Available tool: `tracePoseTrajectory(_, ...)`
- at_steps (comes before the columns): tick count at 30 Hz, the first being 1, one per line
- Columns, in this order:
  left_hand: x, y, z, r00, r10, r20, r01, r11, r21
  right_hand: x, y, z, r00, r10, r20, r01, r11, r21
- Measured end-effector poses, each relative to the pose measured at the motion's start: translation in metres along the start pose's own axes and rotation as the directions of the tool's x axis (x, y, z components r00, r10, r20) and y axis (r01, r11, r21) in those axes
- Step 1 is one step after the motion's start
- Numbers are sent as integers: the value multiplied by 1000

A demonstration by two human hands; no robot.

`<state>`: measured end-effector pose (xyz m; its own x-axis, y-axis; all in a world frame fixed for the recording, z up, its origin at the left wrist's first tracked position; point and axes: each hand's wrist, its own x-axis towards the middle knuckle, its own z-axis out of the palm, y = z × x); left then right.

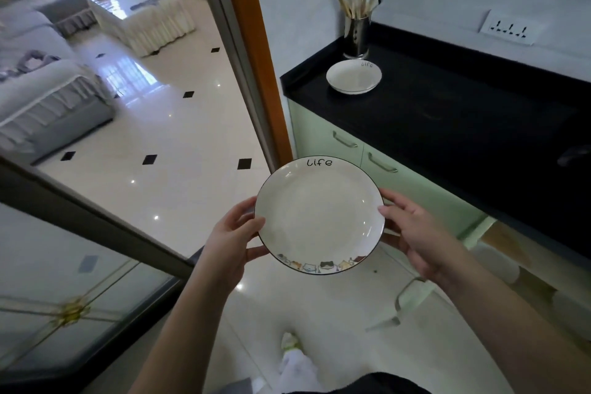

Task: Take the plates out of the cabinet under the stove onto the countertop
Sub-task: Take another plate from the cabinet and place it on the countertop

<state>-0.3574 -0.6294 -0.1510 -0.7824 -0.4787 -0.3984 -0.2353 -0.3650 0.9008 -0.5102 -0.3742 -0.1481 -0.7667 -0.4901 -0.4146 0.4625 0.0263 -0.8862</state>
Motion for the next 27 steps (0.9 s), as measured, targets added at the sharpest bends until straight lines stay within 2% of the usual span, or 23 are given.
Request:
tracePoseTrajectory(6,85,28,-31,997,-20,76,20,1000,-4,73,-17,38,997,-11,-76,11,1000,-4)
tracePoseTrajectory(13,172,83,-56,983,-2,181,-18,994,110,132,-31,78,987,-28,-155,32,999,24)
tracePoseTrajectory(21,257,105,32,942,-78,326,-11,964,264,148,-50,38,901,-8,-434,60,993,106)
tracePoseTrajectory(27,310,105,120,904,-146,401,3,942,336,173,-62,-24,841,-9,-540,112,981,157)
